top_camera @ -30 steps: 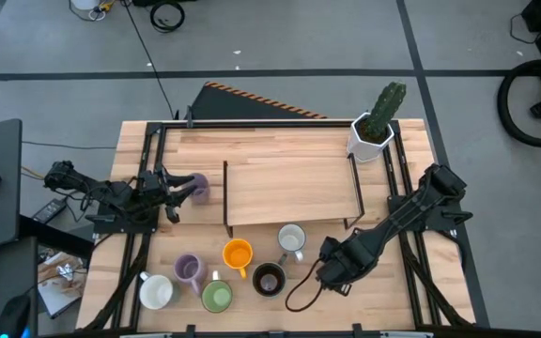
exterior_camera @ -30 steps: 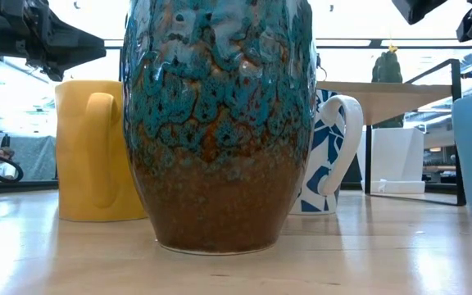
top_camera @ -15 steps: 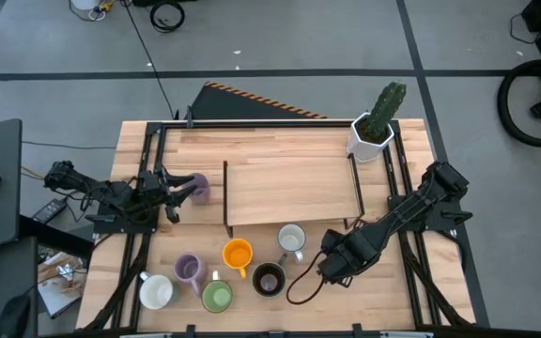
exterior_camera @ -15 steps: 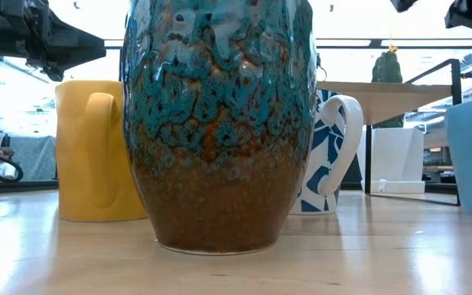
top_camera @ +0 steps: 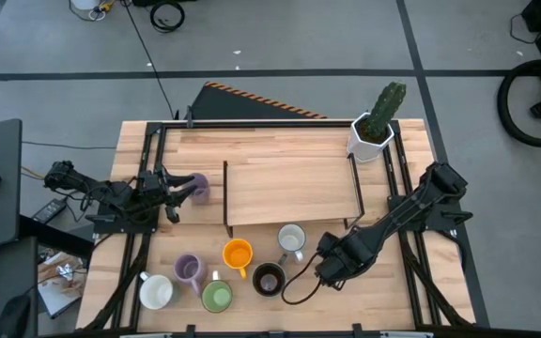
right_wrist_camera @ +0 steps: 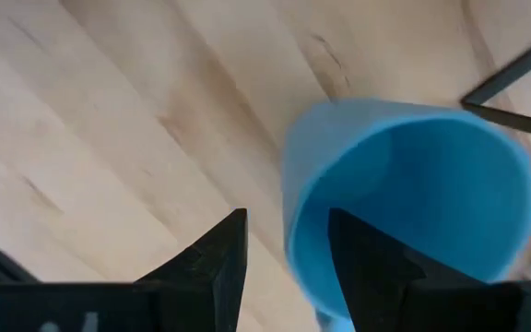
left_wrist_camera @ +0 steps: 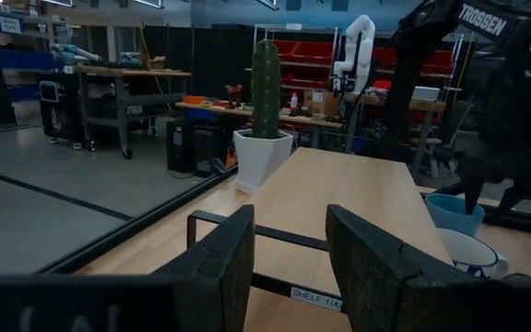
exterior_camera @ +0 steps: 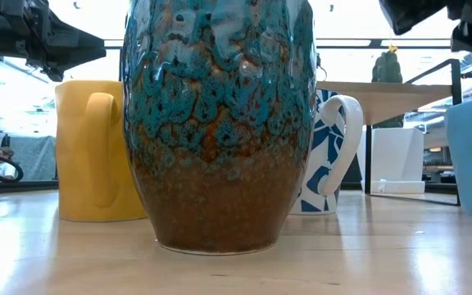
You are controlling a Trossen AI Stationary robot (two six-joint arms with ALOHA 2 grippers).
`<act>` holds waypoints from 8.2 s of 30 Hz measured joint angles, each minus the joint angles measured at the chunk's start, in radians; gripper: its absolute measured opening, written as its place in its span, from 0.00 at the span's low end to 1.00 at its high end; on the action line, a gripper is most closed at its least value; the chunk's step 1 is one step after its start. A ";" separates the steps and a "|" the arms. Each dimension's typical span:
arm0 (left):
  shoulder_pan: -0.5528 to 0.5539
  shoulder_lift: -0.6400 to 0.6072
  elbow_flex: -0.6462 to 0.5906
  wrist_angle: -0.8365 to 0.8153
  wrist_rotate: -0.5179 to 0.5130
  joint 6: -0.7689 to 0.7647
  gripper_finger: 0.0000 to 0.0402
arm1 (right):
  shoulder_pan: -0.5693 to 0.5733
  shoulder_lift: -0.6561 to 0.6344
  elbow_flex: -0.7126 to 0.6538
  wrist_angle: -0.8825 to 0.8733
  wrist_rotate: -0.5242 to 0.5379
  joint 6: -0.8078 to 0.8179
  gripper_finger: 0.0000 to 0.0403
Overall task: Place coffee mugs
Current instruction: Put the blue cup on the shelf
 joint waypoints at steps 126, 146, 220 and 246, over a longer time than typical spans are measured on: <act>0.000 0.005 0.000 -0.075 0.004 -0.105 0.35 | -0.668 -0.120 0.510 -0.379 0.112 -1.141 0.07; 0.000 0.005 -0.001 -0.081 0.004 -0.106 0.35 | -0.630 -0.066 0.510 -0.379 0.037 -1.064 0.07; 0.000 0.005 -0.001 -0.079 0.004 -0.105 0.35 | -0.658 0.013 0.591 -0.283 0.100 -0.683 0.50; 0.000 0.004 -0.001 -0.088 0.004 -0.105 0.35 | -0.679 0.047 0.593 -0.341 0.031 -0.859 0.08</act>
